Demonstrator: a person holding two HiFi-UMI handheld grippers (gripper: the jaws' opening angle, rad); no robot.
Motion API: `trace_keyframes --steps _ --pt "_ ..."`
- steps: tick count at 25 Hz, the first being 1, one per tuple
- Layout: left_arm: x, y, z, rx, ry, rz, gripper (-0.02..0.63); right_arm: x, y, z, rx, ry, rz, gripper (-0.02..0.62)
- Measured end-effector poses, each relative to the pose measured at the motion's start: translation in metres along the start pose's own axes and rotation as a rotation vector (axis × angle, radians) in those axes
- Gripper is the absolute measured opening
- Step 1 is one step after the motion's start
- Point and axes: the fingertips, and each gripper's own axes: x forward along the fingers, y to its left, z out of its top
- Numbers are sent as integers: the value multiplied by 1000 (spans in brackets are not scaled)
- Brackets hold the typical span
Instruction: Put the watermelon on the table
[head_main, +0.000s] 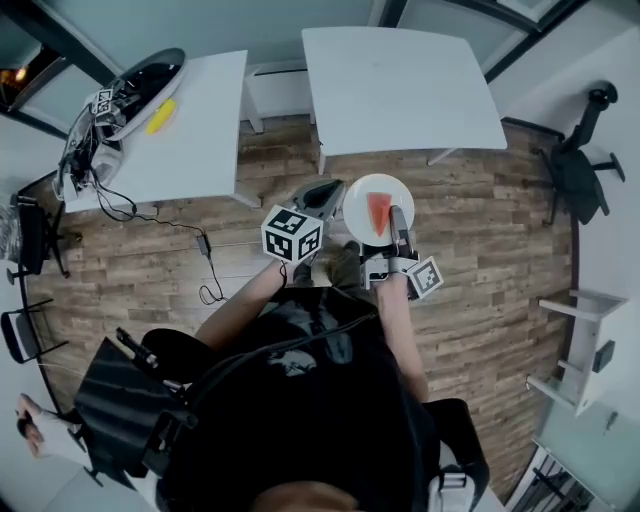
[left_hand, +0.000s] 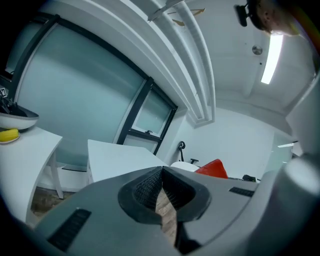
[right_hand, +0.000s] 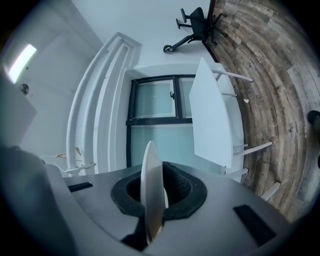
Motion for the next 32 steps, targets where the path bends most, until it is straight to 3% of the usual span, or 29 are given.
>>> trace_keyframes --steps 9,13,18,26,32 --pt "155 79 52 -7 -26 96 5 174 -45 108 -39 108 -14 25" --pt "226 118 50 -17 48 133 5 255 -74 151 -97 171 -42 25" --pt "301 171 50 -87 100 160 5 338 -118 188 -105 184 -142 25" --pt "407 251 79 8 129 159 5 479 -191 239 -62 68 -158 25" --pt "446 303 76 -26 180 208 5 552 -275 278 -31 -136 -313 25"
